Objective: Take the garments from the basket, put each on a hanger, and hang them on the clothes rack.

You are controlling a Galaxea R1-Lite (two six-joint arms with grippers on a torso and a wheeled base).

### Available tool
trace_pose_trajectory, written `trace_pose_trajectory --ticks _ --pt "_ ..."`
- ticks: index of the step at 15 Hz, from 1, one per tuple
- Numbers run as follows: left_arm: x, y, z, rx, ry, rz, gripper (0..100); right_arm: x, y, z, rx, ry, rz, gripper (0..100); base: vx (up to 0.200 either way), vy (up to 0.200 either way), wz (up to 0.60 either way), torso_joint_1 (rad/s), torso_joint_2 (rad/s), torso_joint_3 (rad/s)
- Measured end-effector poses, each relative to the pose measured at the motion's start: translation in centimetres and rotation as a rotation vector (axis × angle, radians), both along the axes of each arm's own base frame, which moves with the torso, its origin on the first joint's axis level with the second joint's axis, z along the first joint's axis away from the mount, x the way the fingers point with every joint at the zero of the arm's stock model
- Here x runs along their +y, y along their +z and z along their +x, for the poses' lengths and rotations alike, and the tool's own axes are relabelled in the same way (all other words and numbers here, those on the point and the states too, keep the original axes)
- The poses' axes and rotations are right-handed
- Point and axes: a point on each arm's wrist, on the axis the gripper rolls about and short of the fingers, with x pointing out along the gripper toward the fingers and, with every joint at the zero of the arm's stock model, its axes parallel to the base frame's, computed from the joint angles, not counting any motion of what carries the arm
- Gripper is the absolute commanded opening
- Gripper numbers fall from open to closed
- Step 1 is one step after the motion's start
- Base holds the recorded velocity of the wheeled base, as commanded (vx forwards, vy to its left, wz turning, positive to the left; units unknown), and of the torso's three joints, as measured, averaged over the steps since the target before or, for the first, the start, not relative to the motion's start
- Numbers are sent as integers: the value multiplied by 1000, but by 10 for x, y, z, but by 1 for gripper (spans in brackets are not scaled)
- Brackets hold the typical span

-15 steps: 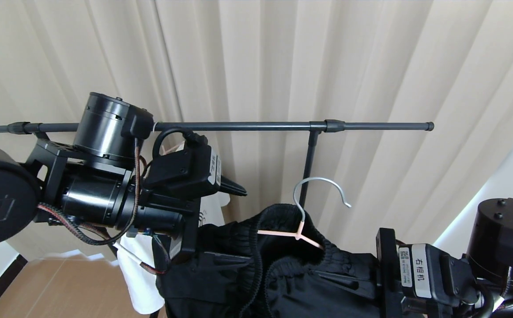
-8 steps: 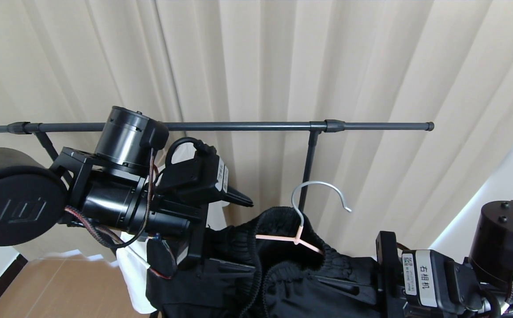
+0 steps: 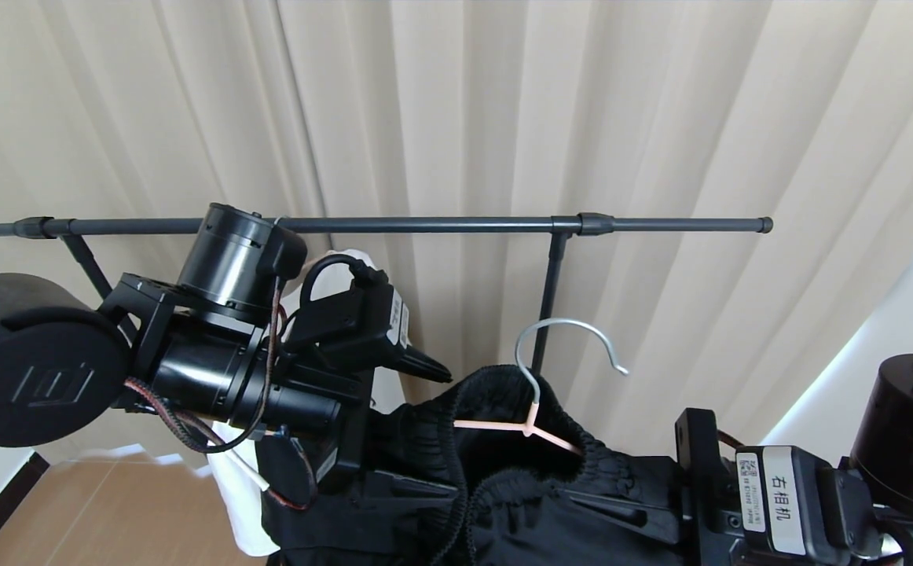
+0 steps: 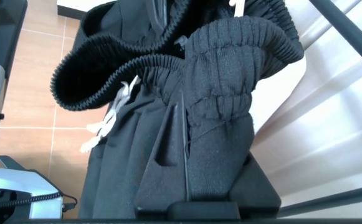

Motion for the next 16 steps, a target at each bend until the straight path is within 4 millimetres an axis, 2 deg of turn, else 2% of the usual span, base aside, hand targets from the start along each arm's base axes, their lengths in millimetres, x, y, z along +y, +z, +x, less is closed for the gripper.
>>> trace_pose_trajectory --ticks 6,7,16 --pt "-2 -1 -2 2 -7 3 100 0 2 -1 -5 0 5 0 0 0 0 0 0 0" --pt "-2 -1 -2 1 -7 2 0 0 2 -1 -5 1 5 0 0 0 0 0 0 0" --pt "3 5 -9 -15 -6 -7 0 0 3 0 -12 -2 9 0 0 0 0 0 0 0"
